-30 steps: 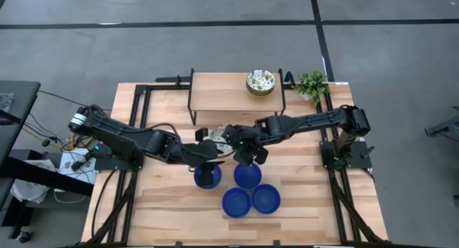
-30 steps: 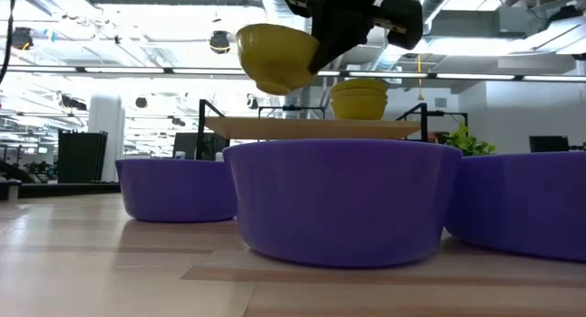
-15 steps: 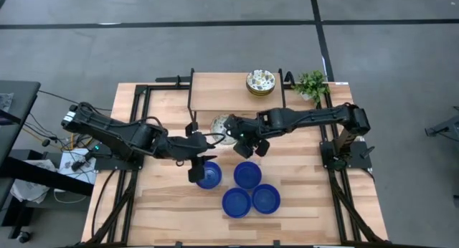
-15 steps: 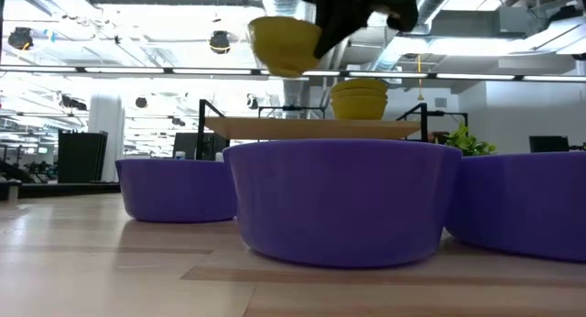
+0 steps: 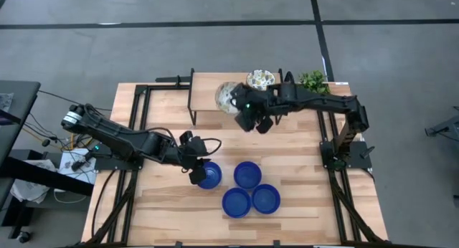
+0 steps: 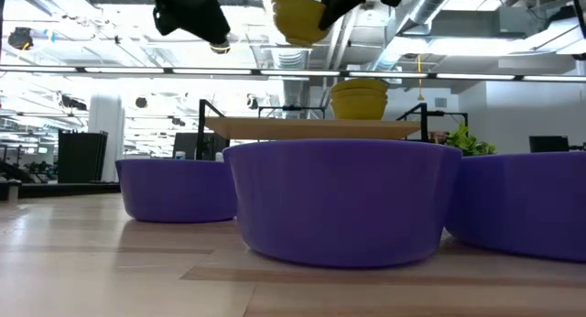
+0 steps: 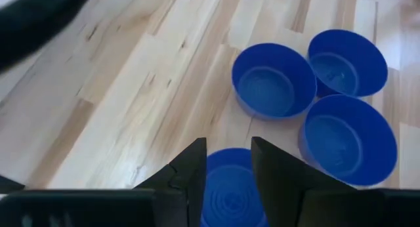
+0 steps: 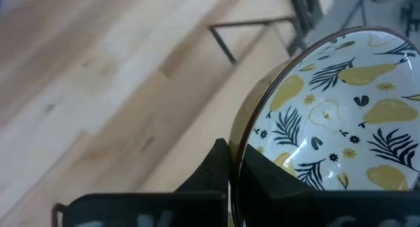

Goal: Pick & Place Mini bowls
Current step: Stack the yellow bowl on top of the yellow bowl on the shelf

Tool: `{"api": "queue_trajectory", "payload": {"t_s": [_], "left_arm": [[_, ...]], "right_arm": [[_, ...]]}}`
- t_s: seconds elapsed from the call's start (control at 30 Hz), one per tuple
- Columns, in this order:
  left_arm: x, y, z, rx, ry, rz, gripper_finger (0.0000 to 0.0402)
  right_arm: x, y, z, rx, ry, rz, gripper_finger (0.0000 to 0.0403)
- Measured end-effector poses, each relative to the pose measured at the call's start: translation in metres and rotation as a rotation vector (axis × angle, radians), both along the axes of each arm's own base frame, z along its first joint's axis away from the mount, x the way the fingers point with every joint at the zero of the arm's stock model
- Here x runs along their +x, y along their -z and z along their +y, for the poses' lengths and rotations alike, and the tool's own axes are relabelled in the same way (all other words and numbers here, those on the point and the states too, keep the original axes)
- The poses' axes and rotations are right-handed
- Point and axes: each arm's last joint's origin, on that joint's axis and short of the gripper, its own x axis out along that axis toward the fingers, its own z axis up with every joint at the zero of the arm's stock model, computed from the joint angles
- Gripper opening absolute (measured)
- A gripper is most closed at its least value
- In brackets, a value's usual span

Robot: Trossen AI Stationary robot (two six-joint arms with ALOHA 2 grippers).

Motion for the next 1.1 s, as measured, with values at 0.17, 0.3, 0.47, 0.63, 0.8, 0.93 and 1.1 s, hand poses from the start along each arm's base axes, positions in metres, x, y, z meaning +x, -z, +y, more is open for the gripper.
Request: {"api": "queue_trajectory", "payload": {"t_s": [0.17,0.3,0.47,0.63,0.8,0.93,1.1], "left_arm": [[0.001,0.004,0.000,-0.004,-0.001,-0.005,0.0118],[0.001,0.004,0.000,-0.007,-0.002,-0.012,0.0121],[0.004,0.002,0.003,-0.008,-0.011,-0.033,0.0122],[0.005,-0.001,0.014,-0.004,-0.049,-0.046,0.0120],[0.006,-0.008,0.023,0.036,-0.037,-0.092,0.0122],[0.005,-0.015,0.030,0.056,-0.009,-0.135,0.0122],[0.007,-0.019,0.036,0.058,0.045,-0.158,0.0121]], "right_arm": [[-0.007,-0.014,-0.018,-0.005,0.056,-0.021,0.0000],[-0.013,-0.021,-0.033,-0.006,0.099,-0.030,0.0000],[-0.025,-0.027,-0.049,-0.009,0.154,-0.041,0.0000],[-0.040,-0.038,-0.061,-0.007,0.210,-0.071,0.0000],[-0.054,-0.044,-0.069,0.007,0.266,-0.075,0.0000],[-0.065,-0.047,-0.074,0.014,0.310,-0.064,0.0000],[-0.072,-0.048,-0.082,0.021,0.353,-0.064,0.0000]]}}
